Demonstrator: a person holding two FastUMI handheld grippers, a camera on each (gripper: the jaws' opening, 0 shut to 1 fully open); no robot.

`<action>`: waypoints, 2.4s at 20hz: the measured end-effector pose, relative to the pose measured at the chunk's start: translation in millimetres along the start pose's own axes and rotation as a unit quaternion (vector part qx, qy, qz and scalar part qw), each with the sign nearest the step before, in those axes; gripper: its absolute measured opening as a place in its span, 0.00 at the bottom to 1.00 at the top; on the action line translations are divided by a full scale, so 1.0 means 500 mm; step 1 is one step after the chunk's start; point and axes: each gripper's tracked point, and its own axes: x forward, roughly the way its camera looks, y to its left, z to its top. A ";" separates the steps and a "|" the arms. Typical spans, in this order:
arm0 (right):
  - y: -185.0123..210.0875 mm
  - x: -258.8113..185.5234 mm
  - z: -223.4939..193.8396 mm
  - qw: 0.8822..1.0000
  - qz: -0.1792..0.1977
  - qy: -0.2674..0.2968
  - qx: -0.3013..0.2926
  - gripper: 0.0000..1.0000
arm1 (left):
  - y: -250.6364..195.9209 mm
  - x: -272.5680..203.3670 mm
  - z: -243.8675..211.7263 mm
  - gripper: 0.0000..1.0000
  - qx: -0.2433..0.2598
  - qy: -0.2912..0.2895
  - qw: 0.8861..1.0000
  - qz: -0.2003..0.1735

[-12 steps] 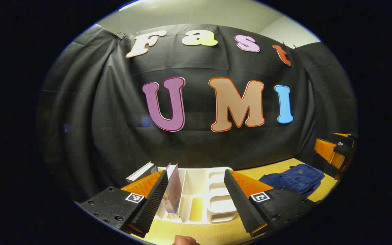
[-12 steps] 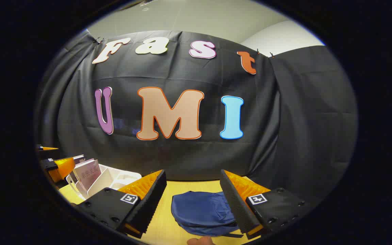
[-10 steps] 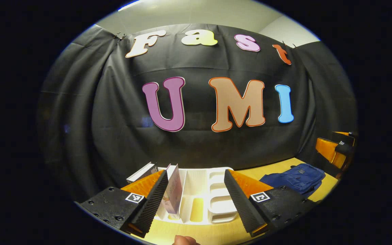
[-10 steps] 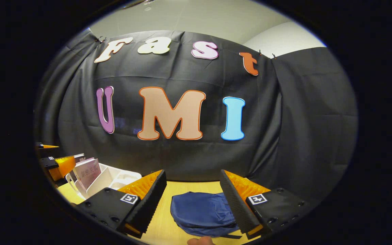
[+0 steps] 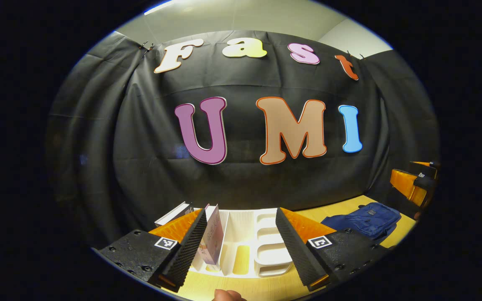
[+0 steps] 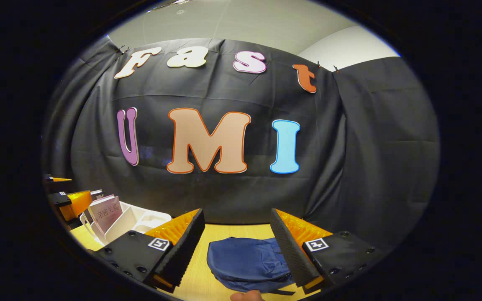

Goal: Open the schoolbag, grab two books from the bookshelf and put them into the schoolbag.

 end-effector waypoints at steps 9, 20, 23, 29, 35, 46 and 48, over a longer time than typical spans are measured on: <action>-0.019 0.001 -0.008 1.000 -0.002 0.002 -0.002 1.00 | 0.001 -0.003 0.006 0.97 -0.001 -0.004 1.000 0.009; -0.082 0.037 -0.101 0.983 0.038 0.031 -0.177 0.95 | -0.025 0.000 0.023 0.96 0.039 -0.023 0.999 -0.014; -0.089 0.037 -0.183 0.960 0.070 0.053 -0.265 0.98 | -0.017 0.003 0.019 0.96 0.040 -0.017 0.999 -0.006; -0.063 0.036 -0.357 0.878 0.165 0.084 -0.442 0.96 | 0.006 0.002 0.011 0.96 0.044 -0.009 0.999 0.012; -0.054 0.068 -0.521 0.764 0.223 0.102 -0.597 0.87 | 0.018 -0.002 0.009 0.96 0.044 -0.003 0.999 0.020; -0.028 0.110 -0.574 0.723 0.232 0.081 -0.646 0.86 | 0.059 -0.017 -0.001 1.00 0.040 0.007 0.998 0.049; -0.035 0.113 -0.582 0.724 0.229 0.080 -0.645 0.86 | 0.062 -0.017 -0.003 0.96 0.038 0.010 0.998 0.052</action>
